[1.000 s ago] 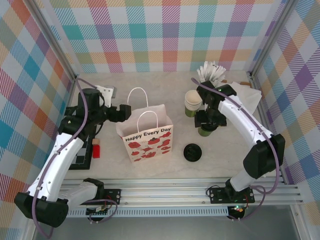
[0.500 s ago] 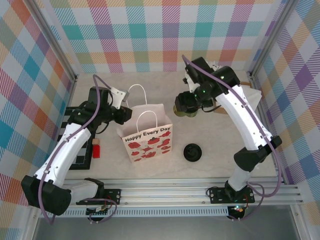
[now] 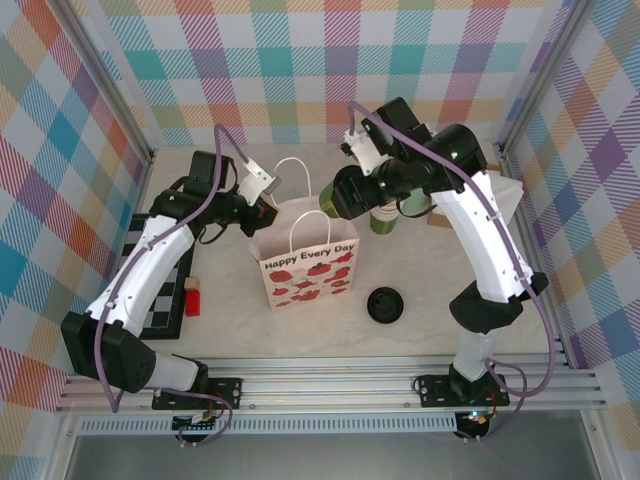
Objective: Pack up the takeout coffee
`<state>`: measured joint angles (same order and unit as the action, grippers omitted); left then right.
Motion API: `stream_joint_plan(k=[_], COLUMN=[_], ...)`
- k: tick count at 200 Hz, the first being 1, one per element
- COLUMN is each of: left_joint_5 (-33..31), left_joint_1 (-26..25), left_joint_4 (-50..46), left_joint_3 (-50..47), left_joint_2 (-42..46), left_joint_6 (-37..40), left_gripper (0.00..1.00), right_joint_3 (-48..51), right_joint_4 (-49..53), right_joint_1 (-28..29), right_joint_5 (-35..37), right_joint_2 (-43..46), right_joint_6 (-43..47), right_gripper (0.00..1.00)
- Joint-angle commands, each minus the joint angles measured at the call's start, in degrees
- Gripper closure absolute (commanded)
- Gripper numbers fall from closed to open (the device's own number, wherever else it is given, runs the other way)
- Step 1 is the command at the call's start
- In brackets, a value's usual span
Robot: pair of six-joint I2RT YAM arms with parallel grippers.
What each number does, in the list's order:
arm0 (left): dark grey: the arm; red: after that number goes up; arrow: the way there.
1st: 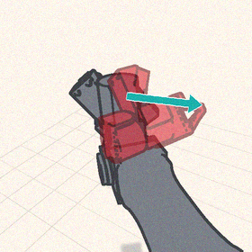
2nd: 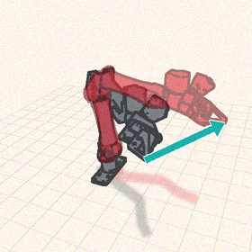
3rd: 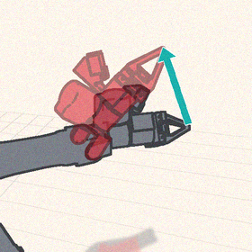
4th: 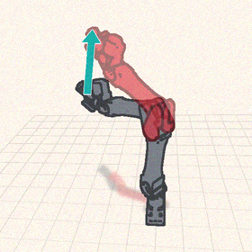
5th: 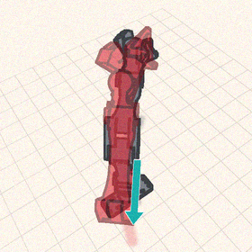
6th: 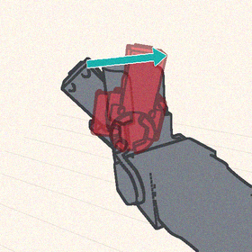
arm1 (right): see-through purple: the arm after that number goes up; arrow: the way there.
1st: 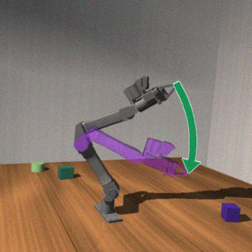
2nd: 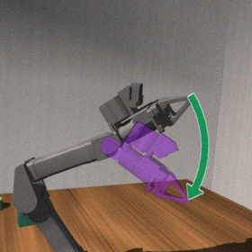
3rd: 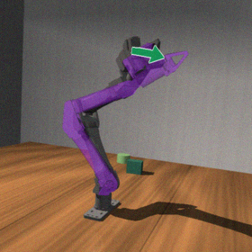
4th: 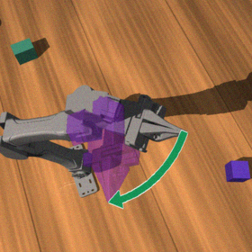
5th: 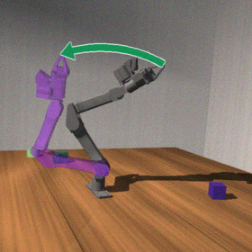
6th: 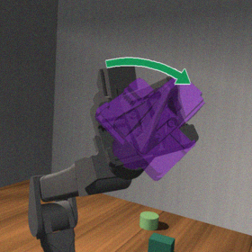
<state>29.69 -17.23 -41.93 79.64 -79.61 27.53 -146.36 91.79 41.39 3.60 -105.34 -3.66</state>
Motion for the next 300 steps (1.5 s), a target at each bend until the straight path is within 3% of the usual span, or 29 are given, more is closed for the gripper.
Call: stream_joint_plan(k=[1,42,121,145,156,178,202,244,274,284,300], left_joint_5=[2.87,8.54,22.19,21.24,20.2,20.49,12.87,-7.88,-14.96,-14.3,-6.01], left_joint_1=[-0.71,0.71,-1.87,-1.9,-1.06,1.92,3.0,2.59,1.68,1.67,1.31], left_joint_4=[-0.23,-0.79,-19.01,-24.84,-25.38,-24.03,-23.16,-23.29,-29.21,-29.43,-30.25], left_joint_3=[2.65,5.8,25.24,31.19,33.03,33.54,31.28,24.63,20.65,18.81,15.35], left_joint_2=[0.11,-2.83,-18.91,-21.87,-22.21,-20.59,-16.87,-8.63,0.26,3.0,5.05], left_joint_6=[4.22,5.69,11.99,14.24,13.28,9.62,2.23,-27.3,-34.92,-36.3,-37.32], left_gripper=[0.95,0.94,0.89,0.82,0.7,0.28,0.1,0.02,0.0,0.0,0.04], right_joint_3=[1.43,4.21,4.07,4.75,7.01,10.49,10.49,12.45,12.07,12.24,12.17], right_joint_4=[1.25,0.4,0.65,1.61,1.52,0.82,0.84,-0.24,-2.02,-2.56,-2.56], right_joint_1=[1.31,5.02,9.94,9.87,9.64,8.3,7.22,6.78,6.41,6.34,6.34], right_joint_5=[0.23,-4.91,-5.93,-4.8,-4.1,-4.99,-4.3,-3.8,-4.91,-5.39,-5.44], right_joint_2=[-1.61,-3.6,-8.43,-8.59,-8.08,-7.43,-7.42,-7.57,-8.04,-8.17,-8.46], right_joint_6=[3.2,7.06,7.42,6.2,5.32,3.66,4.85,6.96,6.67,6.75,7.15], right_gripper=[0.52,0.52,0.53,0.53,0.54,0.54,0.54,0.54,0.54,0.54,0.53])
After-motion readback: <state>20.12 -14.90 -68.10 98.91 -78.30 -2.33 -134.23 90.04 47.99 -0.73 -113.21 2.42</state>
